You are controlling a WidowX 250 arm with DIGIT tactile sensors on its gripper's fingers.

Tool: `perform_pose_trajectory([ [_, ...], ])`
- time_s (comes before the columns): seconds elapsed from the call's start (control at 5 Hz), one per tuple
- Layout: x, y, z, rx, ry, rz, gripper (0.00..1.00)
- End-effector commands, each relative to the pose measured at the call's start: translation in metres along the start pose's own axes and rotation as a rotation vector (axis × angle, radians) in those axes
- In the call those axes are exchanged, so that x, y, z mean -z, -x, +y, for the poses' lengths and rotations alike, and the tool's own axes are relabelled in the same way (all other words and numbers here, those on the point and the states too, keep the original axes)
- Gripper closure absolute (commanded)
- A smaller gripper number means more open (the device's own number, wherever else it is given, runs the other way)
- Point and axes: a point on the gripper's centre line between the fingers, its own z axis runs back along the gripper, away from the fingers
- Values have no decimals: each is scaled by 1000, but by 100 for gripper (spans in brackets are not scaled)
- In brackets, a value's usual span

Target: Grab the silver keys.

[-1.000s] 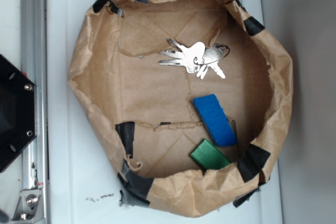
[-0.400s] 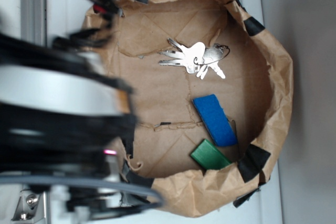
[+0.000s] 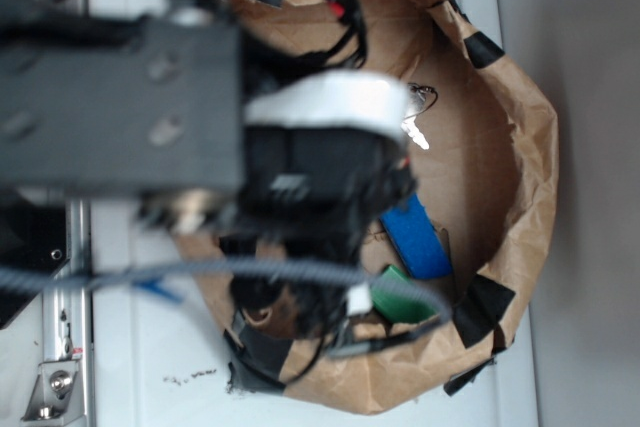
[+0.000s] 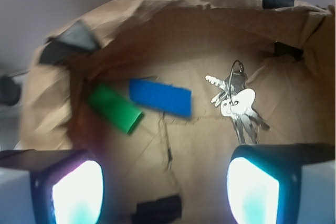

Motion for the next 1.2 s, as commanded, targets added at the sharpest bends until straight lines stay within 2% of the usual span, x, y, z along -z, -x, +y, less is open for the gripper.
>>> perform_pose_trajectory([
  [0.0,29,-14,35,-61,-85,-115,0],
  [0.2,44,-12,43,-55,-130,-155,0],
  [0.4,59,-13,42,-72,-141,-201,0],
  [1.0,63,-14,41,-135,-131,-216,0],
])
